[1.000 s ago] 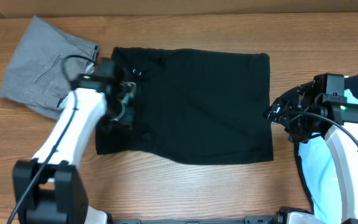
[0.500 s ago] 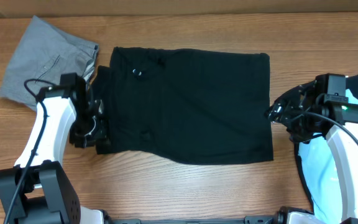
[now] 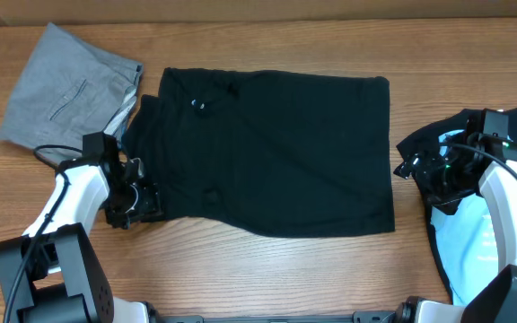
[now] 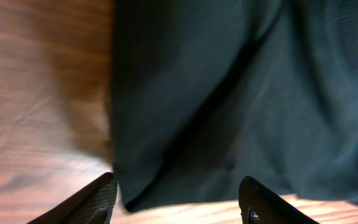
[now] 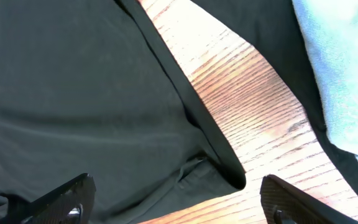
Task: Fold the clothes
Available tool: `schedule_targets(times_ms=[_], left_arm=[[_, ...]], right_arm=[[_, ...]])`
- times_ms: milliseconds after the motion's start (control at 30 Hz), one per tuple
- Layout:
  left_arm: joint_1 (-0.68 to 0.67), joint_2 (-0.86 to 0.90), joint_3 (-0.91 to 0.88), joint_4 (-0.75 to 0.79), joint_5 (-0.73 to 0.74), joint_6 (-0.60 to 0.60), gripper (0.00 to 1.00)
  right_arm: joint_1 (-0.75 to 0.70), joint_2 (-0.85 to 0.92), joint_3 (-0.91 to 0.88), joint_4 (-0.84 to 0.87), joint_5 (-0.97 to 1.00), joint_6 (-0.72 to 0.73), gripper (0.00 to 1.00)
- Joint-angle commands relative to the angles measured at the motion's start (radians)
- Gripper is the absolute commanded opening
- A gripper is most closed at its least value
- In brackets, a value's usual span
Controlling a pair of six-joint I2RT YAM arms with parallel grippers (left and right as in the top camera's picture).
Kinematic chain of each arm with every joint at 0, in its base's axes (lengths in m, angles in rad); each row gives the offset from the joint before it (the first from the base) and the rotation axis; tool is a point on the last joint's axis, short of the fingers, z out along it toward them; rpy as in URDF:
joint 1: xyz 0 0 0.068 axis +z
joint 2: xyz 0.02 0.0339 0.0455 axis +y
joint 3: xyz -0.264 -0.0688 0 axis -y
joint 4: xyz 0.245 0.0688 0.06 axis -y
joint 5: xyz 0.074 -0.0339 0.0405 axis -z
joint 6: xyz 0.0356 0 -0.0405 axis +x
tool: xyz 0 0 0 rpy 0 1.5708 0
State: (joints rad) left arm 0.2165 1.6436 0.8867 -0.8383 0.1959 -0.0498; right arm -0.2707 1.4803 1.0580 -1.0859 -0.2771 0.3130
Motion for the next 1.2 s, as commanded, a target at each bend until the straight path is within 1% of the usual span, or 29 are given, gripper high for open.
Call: schedule_targets(times_ms=[0,33,100,133,167,200,267,400,500,533,800,867,900,967,1000,1167], left_arm=[[-0.002,-0.003,-0.03,0.025,0.093,-0.005,0.61],[-0.002,-0.003,-0.036,0.026,0.084,-0.003,0.53],[0.002,-0.003,-0.045,0.026,0.064,-0.004,0.28],[0.003,-0.003,-0.047,0.025,0.055,-0.006,0.17],[0.004,-0.003,-0.047,0.024,0.052,-0.006,0.1],[0.007,-0.003,-0.047,0.024,0.051,-0.006,0.05],[0.014,-0.003,-0.047,0.018,0.042,-0.008,0.04],[0.053,-0.003,-0.046,-0.007,-0.025,-0.01,0.04],[0.079,-0.003,-0.046,-0.007,-0.018,-0.01,0.04],[0.08,-0.003,-0.046,-0.008,-0.019,-0.01,0.04],[0.08,-0.003,-0.046,-0.021,-0.044,-0.007,0.04],[0.08,-0.003,-0.046,-0.021,-0.041,-0.007,0.04],[0.08,-0.003,-0.046,-0.021,-0.04,-0.007,0.04],[0.08,-0.003,-0.046,-0.021,-0.038,-0.007,0.04],[0.08,-0.003,-0.046,-0.021,-0.038,-0.007,0.04],[0.079,-0.003,-0.046,-0.021,-0.038,-0.007,0.04]], right_arm=[[-0.002,0.002,-0.005,0.006,0.006,-0.019,0.88],[-0.002,0.002,-0.005,0.006,0.006,-0.027,0.88],[-0.002,0.002,-0.005,0.006,0.006,-0.03,0.88],[-0.002,0.002,-0.005,0.006,0.006,-0.03,0.89],[-0.002,0.002,-0.006,0.006,0.006,-0.029,0.88],[-0.002,0.002,-0.008,0.008,0.006,-0.029,0.88],[-0.002,0.003,-0.014,0.01,0.006,-0.029,0.88],[-0.002,0.003,-0.042,0.015,0.006,-0.029,0.88],[-0.002,0.003,-0.087,0.045,0.006,-0.026,0.79],[-0.002,0.003,-0.104,0.055,0.002,-0.024,0.78],[0.0,0.003,-0.225,0.089,-0.045,0.024,0.77],[0.002,0.003,-0.245,0.097,-0.069,0.012,0.72],[0.002,0.003,-0.25,0.111,-0.099,-0.024,0.68],[0.002,0.003,-0.251,0.132,-0.184,-0.108,0.57],[0.002,0.003,-0.251,0.137,-0.222,-0.126,0.53],[0.032,0.003,-0.254,0.163,-0.248,-0.131,0.53]])
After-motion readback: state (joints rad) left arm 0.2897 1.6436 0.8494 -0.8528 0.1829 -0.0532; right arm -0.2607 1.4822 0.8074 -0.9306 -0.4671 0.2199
